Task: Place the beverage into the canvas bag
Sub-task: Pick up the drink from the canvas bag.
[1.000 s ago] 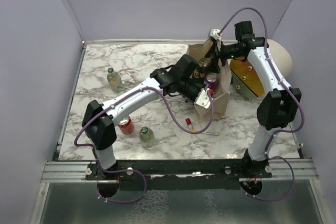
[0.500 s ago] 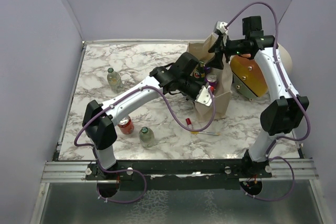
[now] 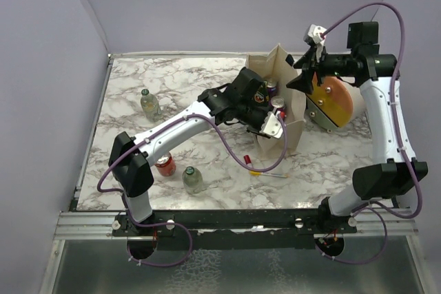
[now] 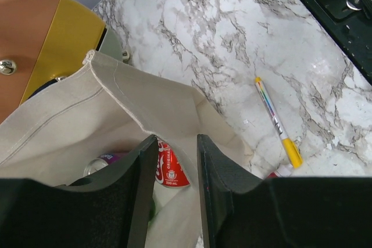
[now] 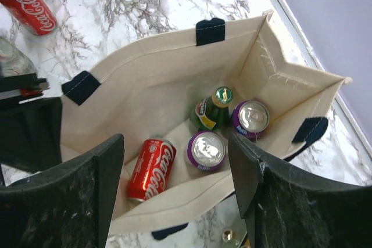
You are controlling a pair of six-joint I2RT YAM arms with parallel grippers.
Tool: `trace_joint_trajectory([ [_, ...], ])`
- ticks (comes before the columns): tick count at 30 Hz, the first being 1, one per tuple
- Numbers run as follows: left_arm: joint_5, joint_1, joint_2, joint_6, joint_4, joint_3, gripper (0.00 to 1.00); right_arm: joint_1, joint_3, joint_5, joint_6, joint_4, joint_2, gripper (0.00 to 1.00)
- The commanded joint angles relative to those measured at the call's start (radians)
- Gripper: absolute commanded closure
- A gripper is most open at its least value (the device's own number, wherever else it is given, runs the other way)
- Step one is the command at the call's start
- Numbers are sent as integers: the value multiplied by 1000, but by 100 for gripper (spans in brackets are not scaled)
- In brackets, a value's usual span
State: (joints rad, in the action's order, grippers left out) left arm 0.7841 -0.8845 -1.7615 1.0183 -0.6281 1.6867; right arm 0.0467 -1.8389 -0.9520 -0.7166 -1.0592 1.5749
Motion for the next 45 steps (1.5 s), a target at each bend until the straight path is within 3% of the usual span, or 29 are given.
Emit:
trace_joint_trajectory([
  [1, -16, -20, 34, -97, 46, 20, 62, -20, 16, 39, -61, -152, -83, 30],
  [6, -27, -28, 59, -159, 94, -20, 59, -21, 38, 43, -114, -256, -145, 31],
  [10, -5, -30, 101, -160, 112, -62, 62, -21, 75, 24, -187, -344, -184, 33],
  [20, 6, -30, 132, -132, 127, -104, 71, -20, 204, -19, -214, -348, -208, 42],
  [29, -70, -28, 187, -309, 260, -123, 68, -9, 277, -38, -303, -348, -175, 44],
  [38, -145, 40, 227, -436, 327, -166, 68, 73, 297, -58, -297, -330, -126, 55],
  [45, -106, 103, 253, -406, 280, -206, 66, 123, 308, -38, -281, -329, -123, 67],
])
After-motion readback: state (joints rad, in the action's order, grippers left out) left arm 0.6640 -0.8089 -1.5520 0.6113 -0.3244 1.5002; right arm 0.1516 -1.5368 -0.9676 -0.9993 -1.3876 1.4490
